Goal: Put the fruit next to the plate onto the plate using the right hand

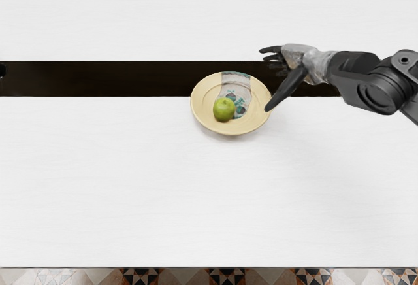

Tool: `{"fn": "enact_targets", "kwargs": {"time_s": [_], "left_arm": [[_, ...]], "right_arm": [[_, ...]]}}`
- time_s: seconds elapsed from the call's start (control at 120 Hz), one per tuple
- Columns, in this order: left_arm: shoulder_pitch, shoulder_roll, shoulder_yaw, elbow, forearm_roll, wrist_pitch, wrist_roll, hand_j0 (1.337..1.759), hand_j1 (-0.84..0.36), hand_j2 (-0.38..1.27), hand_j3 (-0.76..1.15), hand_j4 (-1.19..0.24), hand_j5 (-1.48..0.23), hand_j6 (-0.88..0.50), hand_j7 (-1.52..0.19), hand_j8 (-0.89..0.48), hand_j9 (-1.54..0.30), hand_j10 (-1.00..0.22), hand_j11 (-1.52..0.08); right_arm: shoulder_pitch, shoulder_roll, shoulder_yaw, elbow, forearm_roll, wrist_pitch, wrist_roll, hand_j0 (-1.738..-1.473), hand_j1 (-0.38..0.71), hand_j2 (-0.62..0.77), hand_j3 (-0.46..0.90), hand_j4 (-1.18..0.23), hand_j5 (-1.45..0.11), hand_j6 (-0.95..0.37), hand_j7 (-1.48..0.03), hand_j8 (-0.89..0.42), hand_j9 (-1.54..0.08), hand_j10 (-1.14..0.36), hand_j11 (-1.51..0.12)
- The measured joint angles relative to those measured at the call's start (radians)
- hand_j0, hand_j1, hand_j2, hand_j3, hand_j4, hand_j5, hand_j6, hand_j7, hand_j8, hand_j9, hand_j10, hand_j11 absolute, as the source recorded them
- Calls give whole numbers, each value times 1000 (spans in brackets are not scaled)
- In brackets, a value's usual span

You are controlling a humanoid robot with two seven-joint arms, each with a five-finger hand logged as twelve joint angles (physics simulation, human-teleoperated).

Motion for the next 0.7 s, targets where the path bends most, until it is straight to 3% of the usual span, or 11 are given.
{"fn": "enact_targets", "kwargs": {"time_s": [0.092, 0.275, 0.367, 0.7], "left_arm": [[1, 0, 0, 0, 0, 0, 0, 1658, 69, 47, 0, -233, -303, -233, -304, -233, -304, -233, -304], [10, 0, 0, -7, 1, 0, 0, 1658, 69, 47, 0, -233, -304, -233, -304, -233, -304, -233, -304], [16, 0, 0, -7, 0, 0, 0, 1658, 69, 47, 0, -233, -303, -233, -304, -233, -304, -233, -304], [20, 0, -3, 0, -1, 1, 0, 1658, 69, 47, 0, -234, -303, -233, -303, -233, -303, -233, -303]], "right_arm": [[-5, -75, 10, 3, 81, 91, 8, -1658, -272, -9, 0, -67, -86, -67, -86, -65, -86, -66, -86], [-52, -204, 15, 4, 168, 232, 101, -1658, -287, -8, 0, -54, -69, -54, -68, -53, -69, -53, -69], [-72, -247, 16, 3, 194, 274, 130, -1658, -291, -8, 0, -50, -64, -51, -64, -50, -64, -50, -64], [-96, -351, 26, -15, 303, 492, 151, -1658, -298, -8, 0, -45, -57, -45, -56, -45, -57, -45, -56]]}}
